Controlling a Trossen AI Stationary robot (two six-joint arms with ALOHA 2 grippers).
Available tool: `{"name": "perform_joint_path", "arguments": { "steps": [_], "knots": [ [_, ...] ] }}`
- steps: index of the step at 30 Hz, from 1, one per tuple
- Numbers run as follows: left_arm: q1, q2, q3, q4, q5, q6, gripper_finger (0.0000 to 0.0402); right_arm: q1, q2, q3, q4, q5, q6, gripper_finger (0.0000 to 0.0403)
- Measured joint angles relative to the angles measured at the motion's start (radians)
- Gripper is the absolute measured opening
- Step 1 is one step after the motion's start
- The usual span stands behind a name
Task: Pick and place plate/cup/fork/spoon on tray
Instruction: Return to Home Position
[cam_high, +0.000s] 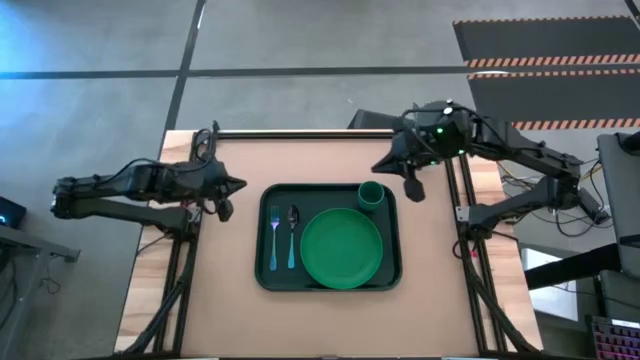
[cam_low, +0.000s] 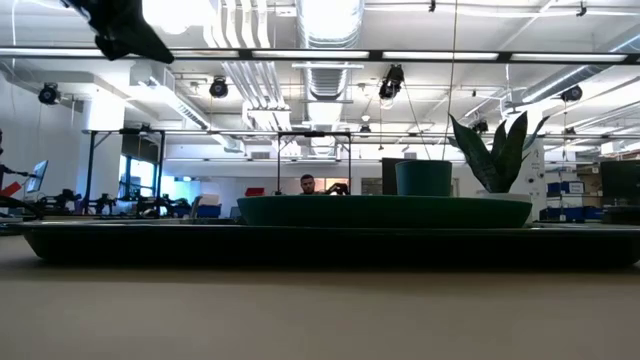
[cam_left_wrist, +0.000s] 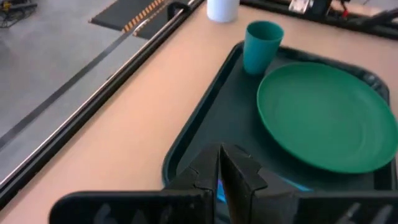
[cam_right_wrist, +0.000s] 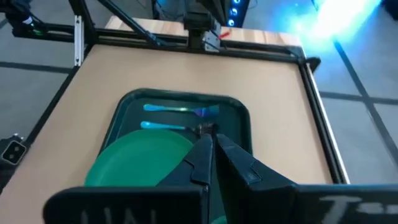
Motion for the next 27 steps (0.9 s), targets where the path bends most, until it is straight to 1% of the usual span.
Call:
{"name": "perform_joint_path", "arguments": {
  "steps": [8, 12, 15, 18, 22, 27],
  "knots": [
    [0.000, -0.069, 0.000, -0.050, 0.012, 0.006, 0.0000, 0.000, -0.097, -0.036, -0.058, -0.003, 0.013, 0.0009],
    [0.000, -0.124, 0.000, -0.053, 0.058, 0.035, 0.0000, -0.001, -0.160, -0.096, -0.057, -0.003, 0.021, 0.0009],
    [0.000, -0.170, 0.000, -0.059, 0.070, 0.038, 0.0000, -0.001, -0.221, -0.161, -0.036, -0.018, 0.034, 0.0009],
    [0.000, -0.211, -0.008, -0.069, 0.083, 0.036, 0.0000, -0.001, -0.293, -0.248, 0.013, -0.056, 0.053, 0.0009],
    [0.000, -0.264, -0.061, -0.058, 0.120, 0.035, 0.0000, -0.001, -0.402, -0.409, 0.118, -0.063, 0.114, 0.0009],
    [-0.001, -0.345, -0.182, 0.065, 0.139, 0.036, 0.0000, -0.001, -0.552, -0.656, 0.315, -0.088, 0.212, 0.0009]
  ]
}}
